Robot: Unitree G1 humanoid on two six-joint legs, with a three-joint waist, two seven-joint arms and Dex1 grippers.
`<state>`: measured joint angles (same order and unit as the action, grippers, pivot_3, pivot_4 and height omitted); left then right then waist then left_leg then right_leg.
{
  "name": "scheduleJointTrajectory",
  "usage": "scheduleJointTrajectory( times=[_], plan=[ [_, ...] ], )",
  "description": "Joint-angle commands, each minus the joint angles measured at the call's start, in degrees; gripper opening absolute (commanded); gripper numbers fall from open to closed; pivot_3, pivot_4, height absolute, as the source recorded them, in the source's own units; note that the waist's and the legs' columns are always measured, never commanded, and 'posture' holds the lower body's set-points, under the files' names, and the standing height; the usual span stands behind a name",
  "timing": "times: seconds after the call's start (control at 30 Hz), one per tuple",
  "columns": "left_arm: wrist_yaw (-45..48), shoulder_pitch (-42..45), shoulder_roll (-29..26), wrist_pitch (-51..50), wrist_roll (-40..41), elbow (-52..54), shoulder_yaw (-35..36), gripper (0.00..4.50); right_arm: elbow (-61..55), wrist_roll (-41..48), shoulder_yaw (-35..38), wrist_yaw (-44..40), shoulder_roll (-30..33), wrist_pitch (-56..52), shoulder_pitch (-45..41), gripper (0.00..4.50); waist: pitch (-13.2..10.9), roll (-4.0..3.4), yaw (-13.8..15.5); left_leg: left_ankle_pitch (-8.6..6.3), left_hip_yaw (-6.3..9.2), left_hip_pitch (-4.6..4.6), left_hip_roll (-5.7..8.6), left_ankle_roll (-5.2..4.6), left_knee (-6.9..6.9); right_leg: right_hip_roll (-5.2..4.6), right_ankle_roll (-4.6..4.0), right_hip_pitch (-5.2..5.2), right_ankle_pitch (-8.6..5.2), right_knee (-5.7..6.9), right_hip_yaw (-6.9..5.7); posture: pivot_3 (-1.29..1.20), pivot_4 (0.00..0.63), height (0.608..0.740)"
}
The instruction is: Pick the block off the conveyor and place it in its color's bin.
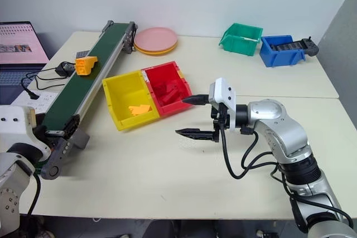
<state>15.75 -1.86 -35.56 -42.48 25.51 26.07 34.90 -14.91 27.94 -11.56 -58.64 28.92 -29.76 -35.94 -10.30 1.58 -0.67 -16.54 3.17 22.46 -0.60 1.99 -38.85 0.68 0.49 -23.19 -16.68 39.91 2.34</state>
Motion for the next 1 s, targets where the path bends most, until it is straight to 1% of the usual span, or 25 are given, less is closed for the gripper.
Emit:
scheduleJointTrajectory(
  times=[0.03,0.27,0.43,0.67,0.8,1.0],
  plan=[
    [0.0,0.3,-1.0,0.1,-0.3,0.2,1.7,4.49,-2.2,0.1,0.3,0.2,0.1,0.0,-0.4,4.5,0.0,0.0,0.0,0.0,0.0,0.0,0.0,0.0,0.0,0.0,0.0,0.0,0.0,0.0,-0.01,0.0,0.15,0.74],
    [0.0,-0.4,-0.9,0.0,-0.1,0.1,2.1,4.49,-2.9,0.3,0.2,0.0,0.4,-0.3,-0.2,4.5,0.0,0.0,0.0,0.0,0.0,0.0,0.0,0.0,0.0,0.0,0.0,0.0,0.0,0.0,-0.01,0.0,0.15,0.74],
    [0.1,-0.7,-0.7,-0.8,0.8,-1.3,4.1,4.49,-3.0,0.2,0.1,-0.2,0.5,-0.5,-0.3,4.5,0.0,0.0,0.0,0.0,0.01,0.0,-0.01,0.0,0.0,0.0,0.0,0.0,0.0,0.0,-0.01,0.0,0.15,0.74],
    [1.1,-0.6,-2.2,-1.5,1.7,-4.3,6.6,4.49,-3.3,0.3,0.1,-0.3,0.7,-0.7,-0.3,4.5,0.0,0.0,-0.1,0.0,0.01,0.0,-0.01,0.0,0.01,0.0,0.0,-0.01,0.0,0.0,-0.01,0.0,0.15,0.74],
    [3.1,-0.3,-3.5,-3.2,3.2,-6.4,7.1,4.49,-3.6,0.5,0.0,-0.4,0.7,-0.9,-0.5,4.5,0.0,0.0,-0.2,0.0,0.01,0.0,-0.01,0.0,0.01,0.0,0.0,-0.01,0.0,0.0,-0.02,0.0,0.15,0.74],
    [2.7,-0.5,-4.3,-3.9,2.4,-8.6,7.1,4.49,-4.0,0.7,0.0,-0.6,1.0,-1.2,-0.6,4.5,0.0,0.0,-0.4,0.0,0.01,0.0,-0.01,0.0,0.02,-0.01,0.0,-0.01,0.0,-0.01,-0.01,0.0,0.15,0.74]
  ],
)
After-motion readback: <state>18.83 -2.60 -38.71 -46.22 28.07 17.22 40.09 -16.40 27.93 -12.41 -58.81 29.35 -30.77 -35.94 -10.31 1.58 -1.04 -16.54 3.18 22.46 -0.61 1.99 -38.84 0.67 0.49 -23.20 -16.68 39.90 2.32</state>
